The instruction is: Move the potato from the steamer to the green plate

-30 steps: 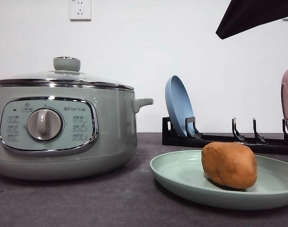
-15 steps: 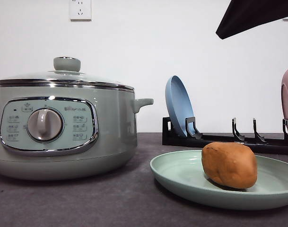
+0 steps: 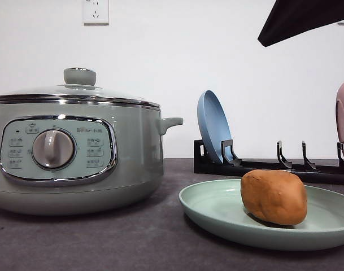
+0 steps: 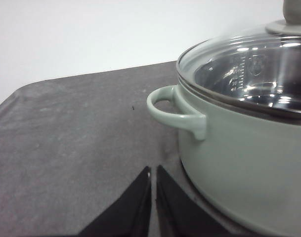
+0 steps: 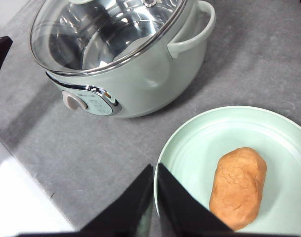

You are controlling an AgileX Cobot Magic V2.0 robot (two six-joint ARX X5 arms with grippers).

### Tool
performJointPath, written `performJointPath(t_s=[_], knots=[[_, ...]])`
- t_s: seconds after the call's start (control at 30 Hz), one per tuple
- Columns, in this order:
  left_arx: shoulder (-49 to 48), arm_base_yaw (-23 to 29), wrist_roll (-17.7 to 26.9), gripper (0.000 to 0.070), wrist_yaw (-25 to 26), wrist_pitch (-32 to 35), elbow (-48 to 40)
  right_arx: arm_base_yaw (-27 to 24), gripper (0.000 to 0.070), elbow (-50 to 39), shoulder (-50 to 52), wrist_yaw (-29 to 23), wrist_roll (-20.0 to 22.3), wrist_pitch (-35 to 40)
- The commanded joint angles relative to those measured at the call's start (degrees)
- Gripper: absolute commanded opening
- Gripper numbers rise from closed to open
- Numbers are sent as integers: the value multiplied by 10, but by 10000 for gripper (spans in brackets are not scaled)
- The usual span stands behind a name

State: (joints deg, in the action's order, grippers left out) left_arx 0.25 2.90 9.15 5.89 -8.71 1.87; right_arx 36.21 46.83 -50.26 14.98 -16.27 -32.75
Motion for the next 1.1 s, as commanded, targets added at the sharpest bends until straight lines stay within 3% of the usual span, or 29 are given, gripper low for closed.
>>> performJointPath(t_s=[0.0, 1.07], knots=[[-1, 1, 3, 10, -2, -11, -12, 4, 0, 9, -2, 0, 6, 5], [-1, 1, 2, 10, -1, -18, -12, 4, 0, 9, -2, 0, 7, 5]])
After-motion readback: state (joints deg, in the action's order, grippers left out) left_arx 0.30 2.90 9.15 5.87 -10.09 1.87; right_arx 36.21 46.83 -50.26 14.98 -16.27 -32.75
